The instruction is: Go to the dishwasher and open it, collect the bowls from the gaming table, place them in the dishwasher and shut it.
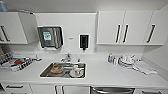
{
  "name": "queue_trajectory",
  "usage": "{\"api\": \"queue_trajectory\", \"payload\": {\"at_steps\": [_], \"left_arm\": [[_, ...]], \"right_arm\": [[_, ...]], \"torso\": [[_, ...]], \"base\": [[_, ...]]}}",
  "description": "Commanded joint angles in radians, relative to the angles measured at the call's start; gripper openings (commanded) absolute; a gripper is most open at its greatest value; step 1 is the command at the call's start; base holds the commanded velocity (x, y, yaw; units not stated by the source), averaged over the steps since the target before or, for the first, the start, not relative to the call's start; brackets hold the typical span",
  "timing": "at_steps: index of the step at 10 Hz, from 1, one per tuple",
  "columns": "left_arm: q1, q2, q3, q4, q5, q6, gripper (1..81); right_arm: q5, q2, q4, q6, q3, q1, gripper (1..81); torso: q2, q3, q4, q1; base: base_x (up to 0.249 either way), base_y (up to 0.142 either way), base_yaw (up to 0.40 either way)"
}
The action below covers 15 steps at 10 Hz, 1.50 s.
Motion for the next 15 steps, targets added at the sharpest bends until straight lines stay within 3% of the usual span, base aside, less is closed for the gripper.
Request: {"api": "queue_trajectory", "payload": {"at_steps": [1,10,13,15], "left_arm": [[-0.049,-0.021,0.006,0.01,0.052,0.0,81.1],[-0.049,-0.034,0.011,0.001,0.052,-0.006,81.1],[-0.046,-0.137,0.115,0.006,0.038,-0.006,81.1],[-0.046,-0.206,0.192,0.01,-0.016,-0.006,81.1]], "right_arm": [[-0.057,-0.03,-0.005,-0.003,0.016,0.052,81.1],[-0.057,-0.044,0.008,0.009,0.037,0.057,81.1],[-0.063,-0.081,0.011,0.032,0.079,0.057,81.1],[-0.068,-0.128,0.011,0.062,0.143,0.061,81.1]], "torso": [[0.0,0.0,0.0,0.0],[0.0,0.0,0.0,0.0],[0.0,0.0,0.0,0.0],[0.0,0.0,0.0,0.0]], "base": [[0.102,0.0,0.0],[0.03,0.0,0.0],[0.0,0.0,0.0],[0.0,0.0,0.0]]}}
